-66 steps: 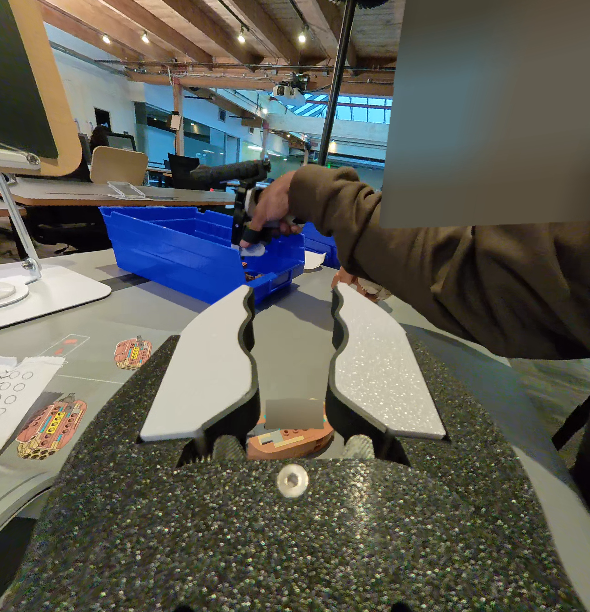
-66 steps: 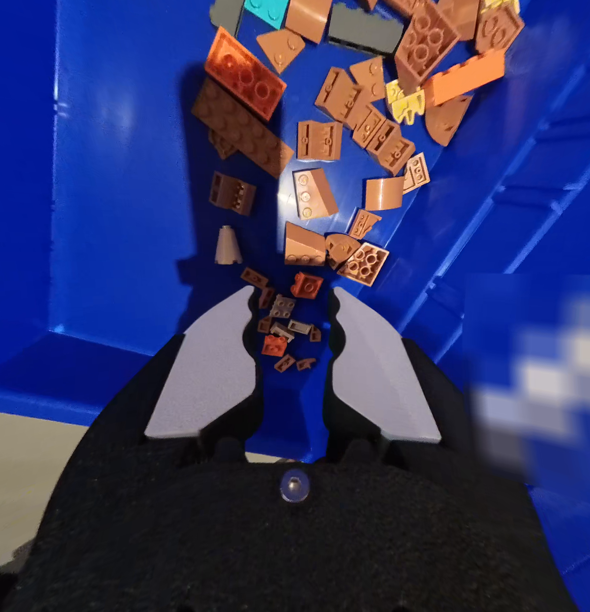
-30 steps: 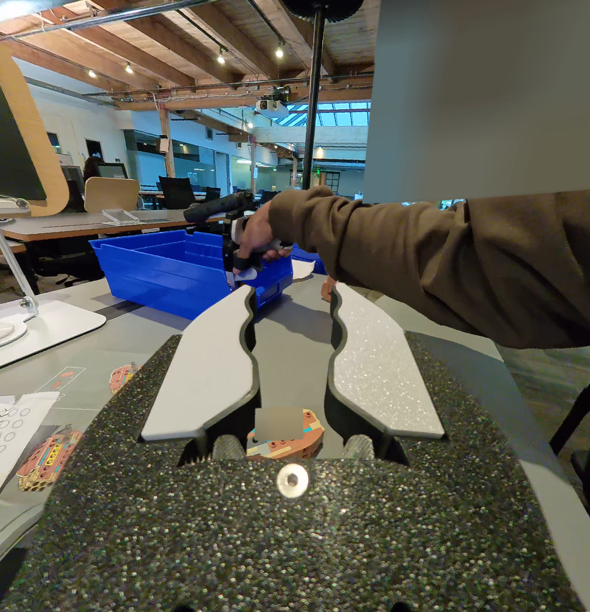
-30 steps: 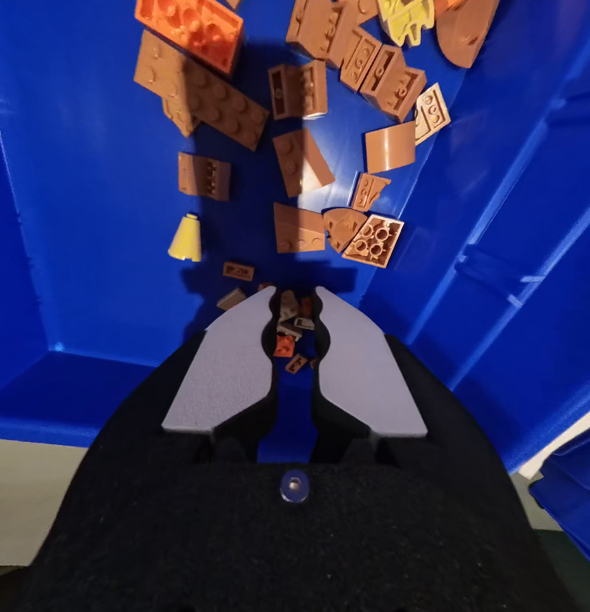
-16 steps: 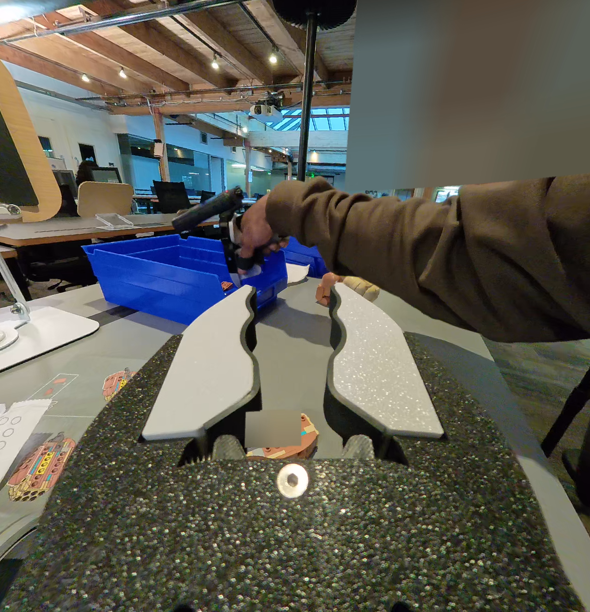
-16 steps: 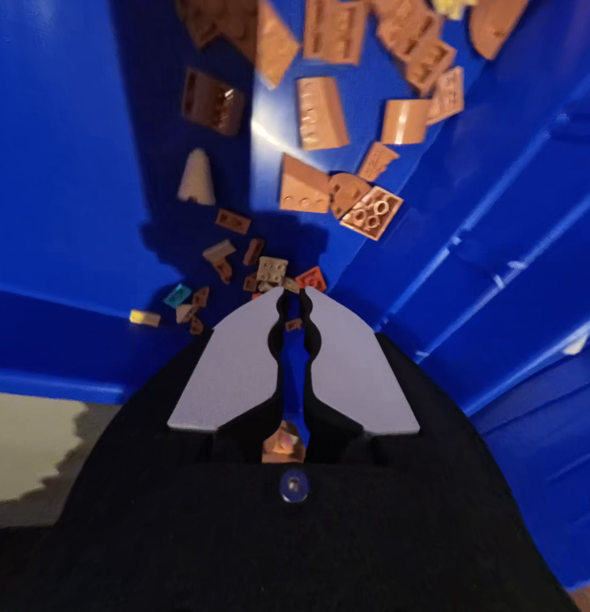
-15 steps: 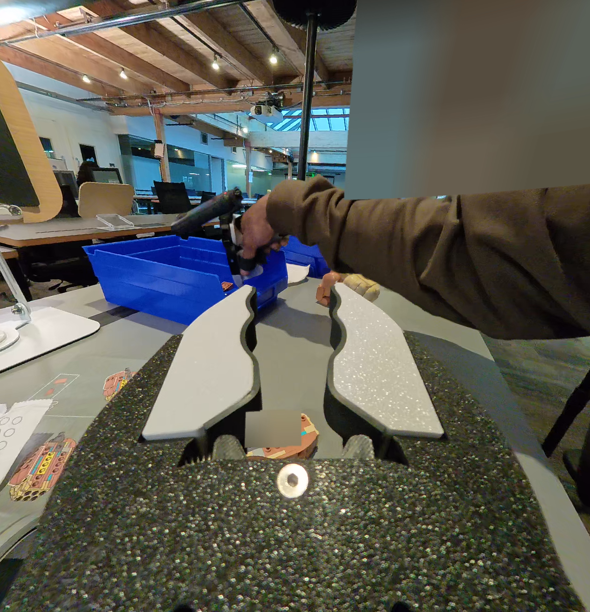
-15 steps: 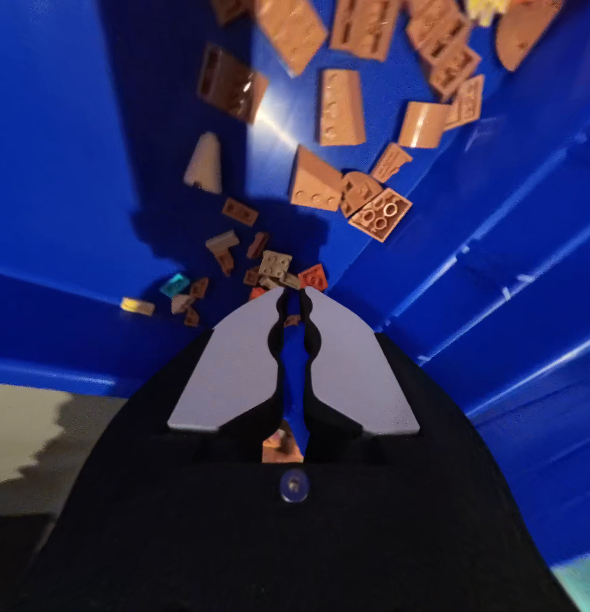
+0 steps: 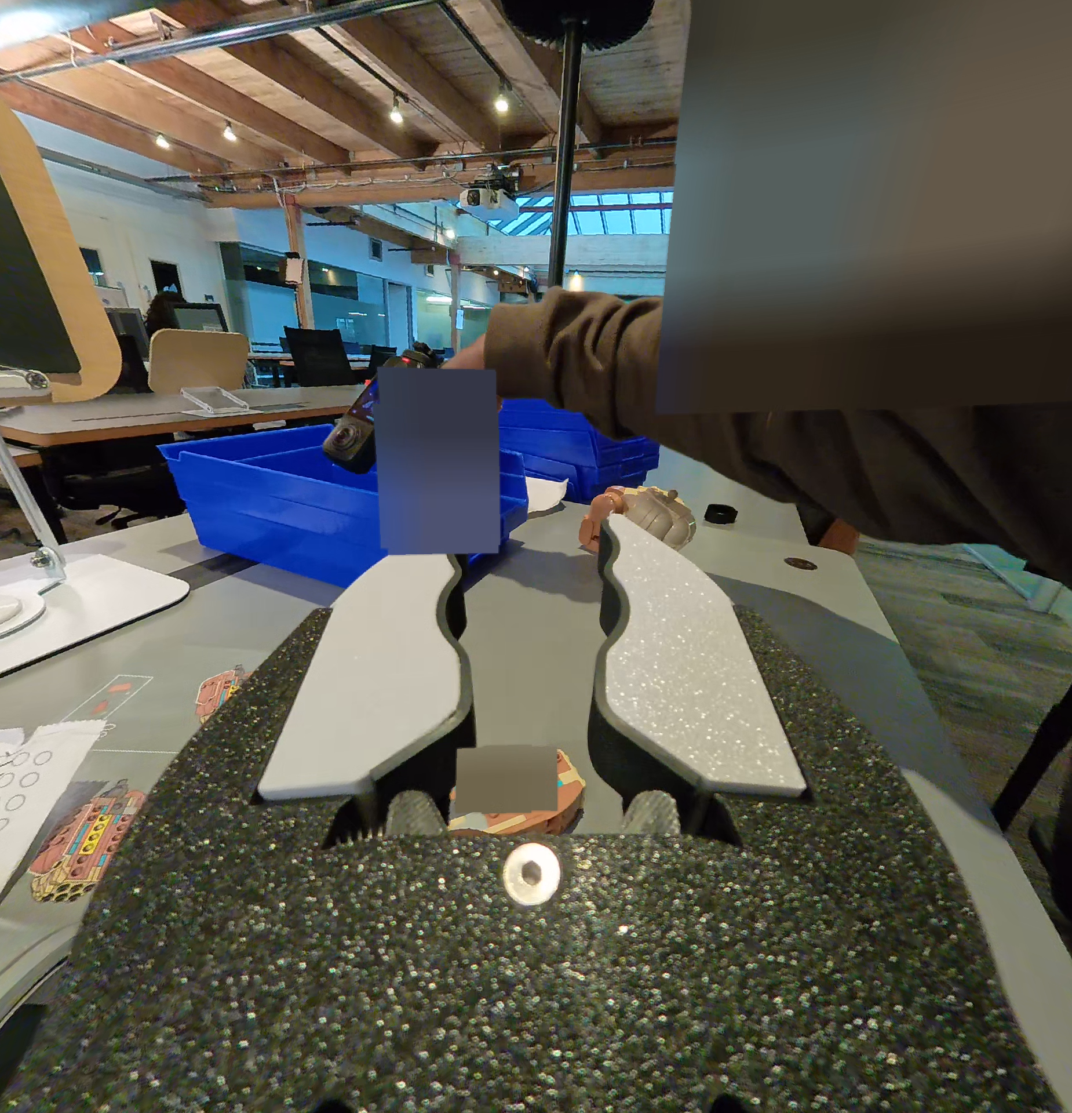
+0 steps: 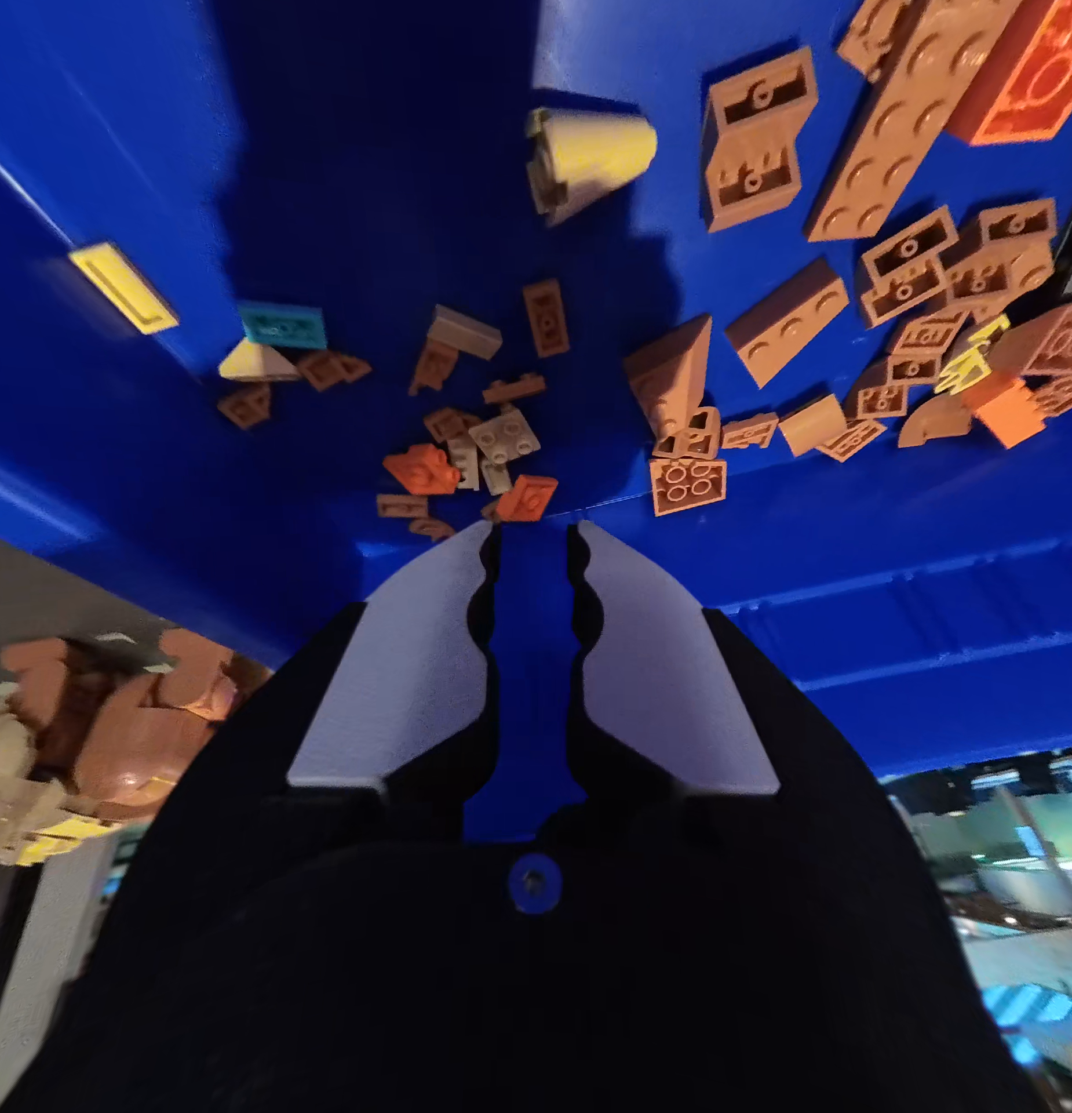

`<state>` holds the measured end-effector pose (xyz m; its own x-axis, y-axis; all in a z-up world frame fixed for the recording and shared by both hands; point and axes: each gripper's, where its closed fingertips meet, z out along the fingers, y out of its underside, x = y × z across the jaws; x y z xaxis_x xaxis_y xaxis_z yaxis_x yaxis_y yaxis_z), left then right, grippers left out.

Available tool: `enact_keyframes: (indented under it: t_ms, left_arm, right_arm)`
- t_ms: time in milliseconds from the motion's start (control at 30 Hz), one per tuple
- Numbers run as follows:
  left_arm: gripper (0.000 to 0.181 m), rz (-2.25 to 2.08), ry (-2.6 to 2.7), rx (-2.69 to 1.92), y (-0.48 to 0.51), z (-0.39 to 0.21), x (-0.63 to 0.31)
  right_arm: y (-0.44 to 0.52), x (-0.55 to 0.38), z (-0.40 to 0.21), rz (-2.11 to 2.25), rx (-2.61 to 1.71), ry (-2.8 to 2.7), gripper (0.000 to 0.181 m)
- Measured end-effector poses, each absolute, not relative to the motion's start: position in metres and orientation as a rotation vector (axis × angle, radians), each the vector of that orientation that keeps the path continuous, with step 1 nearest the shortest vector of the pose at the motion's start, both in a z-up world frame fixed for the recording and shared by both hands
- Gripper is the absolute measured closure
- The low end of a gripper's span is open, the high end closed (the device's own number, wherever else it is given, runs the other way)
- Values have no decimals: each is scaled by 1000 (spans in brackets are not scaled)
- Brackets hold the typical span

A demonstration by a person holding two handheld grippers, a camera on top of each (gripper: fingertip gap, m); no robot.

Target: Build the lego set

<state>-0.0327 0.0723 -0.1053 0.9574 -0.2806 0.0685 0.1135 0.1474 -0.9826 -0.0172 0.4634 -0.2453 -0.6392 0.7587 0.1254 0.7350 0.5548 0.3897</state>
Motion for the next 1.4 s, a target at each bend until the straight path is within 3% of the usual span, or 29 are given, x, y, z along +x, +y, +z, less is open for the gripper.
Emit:
enact_keyframes:
  t_ms: [400,867,1400]
  left_arm:
    - [139,-285,138,-1403,74,-108,-34]
    - [139,-284,134,-1398,72,-106,-35]
    - [139,-275,139,-1398,72,-106,-35]
  right_arm:
    - [465,-13,-253,670,1170,2684,155]
    - [472,-10,-260,817,1127,2623,174]
    - [466,-6,-244,752,1127,2667,175]
